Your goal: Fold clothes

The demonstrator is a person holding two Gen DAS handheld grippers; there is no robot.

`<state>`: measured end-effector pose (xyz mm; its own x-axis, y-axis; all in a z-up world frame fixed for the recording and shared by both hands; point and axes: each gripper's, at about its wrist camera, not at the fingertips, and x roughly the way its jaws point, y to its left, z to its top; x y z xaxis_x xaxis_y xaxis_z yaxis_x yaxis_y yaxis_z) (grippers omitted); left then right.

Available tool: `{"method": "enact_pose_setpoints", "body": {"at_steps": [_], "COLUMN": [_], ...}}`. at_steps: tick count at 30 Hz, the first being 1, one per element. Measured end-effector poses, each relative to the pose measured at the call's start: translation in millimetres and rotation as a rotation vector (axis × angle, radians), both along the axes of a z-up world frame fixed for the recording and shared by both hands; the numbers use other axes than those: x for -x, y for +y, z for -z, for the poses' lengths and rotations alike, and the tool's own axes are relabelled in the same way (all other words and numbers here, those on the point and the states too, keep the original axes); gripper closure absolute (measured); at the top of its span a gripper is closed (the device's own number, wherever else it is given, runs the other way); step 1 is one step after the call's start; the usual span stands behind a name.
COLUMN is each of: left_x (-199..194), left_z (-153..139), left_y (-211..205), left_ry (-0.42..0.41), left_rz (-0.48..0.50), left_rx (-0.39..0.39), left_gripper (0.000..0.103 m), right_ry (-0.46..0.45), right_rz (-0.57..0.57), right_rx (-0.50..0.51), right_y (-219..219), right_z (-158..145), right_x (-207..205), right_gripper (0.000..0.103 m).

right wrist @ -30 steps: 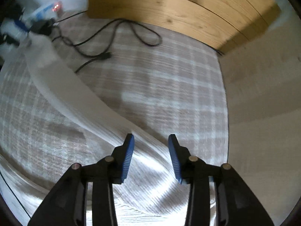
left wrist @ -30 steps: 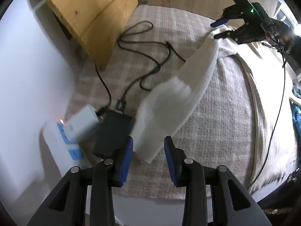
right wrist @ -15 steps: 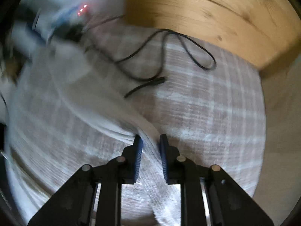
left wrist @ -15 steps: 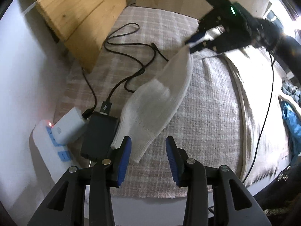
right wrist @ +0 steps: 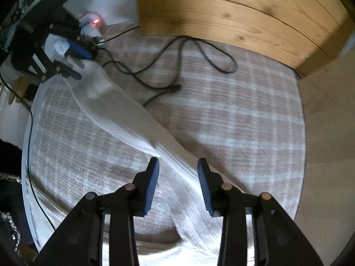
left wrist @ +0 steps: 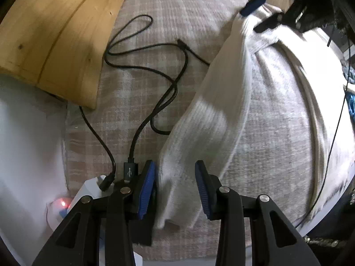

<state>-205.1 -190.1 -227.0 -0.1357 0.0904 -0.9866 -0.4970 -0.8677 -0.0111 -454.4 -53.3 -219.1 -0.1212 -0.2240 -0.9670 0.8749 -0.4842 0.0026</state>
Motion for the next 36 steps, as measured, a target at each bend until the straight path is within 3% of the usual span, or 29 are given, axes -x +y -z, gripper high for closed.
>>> {"method": "enact_pose_setpoints", "body": {"at_steps": [2,3,6,9,14,19,22,29,36], "left_x": [3.3,4.7,7.1,5.2,-12.3,-33.1,-38.3,-71.3,-109.7], "left_z": [5.1,7.8,7.7,-19.3,-98.6,-126.9,-122.1,-114.2,-113.3], "left_y": [0.7,0.7,-2.6,-8.8,-23.3,-11.2,-0.3,35.5,66.5], "left_ry": [-0.010,-0.017,-0.023,0.010,0.153,0.194,0.179,0.150,0.118], "left_rz": [0.015,0.021,0.020,0.000,-0.048,0.003,0.025,0.125,0.221], "left_rx": [-0.002,-0.008,-0.043,-0.115,-0.213,-0.240,-0.242,-0.306,-0.373], "left_gripper": [0.076,0.099,0.100,0.100,0.100,0.100,0.100,0.100,0.100], "right_ry": [0.008,0.006,-0.005,-0.002,0.027,0.004,-0.117,-0.457,-0.528], "right_rz": [0.068,0.112,0.254,0.337,0.366,0.404,0.536,1.114,1.208], "right_rx": [0.012,0.020,0.024,-0.022,-0.108,-0.038,-0.021,0.117,0.115], "right_y": [17.2,26.0,55.2,77.6,91.1,87.3,92.5,126.6,106.3], "right_z": [-5.2,-6.6,-4.3,8.7,19.9,10.6,16.8,30.2,41.7], "right_x": [9.5,14.9,29.7,38.3,46.6,51.2,63.4,69.1,69.0], "right_gripper": [0.067,0.067,0.067,0.067,0.067,0.067,0.067,0.067,0.067]}}
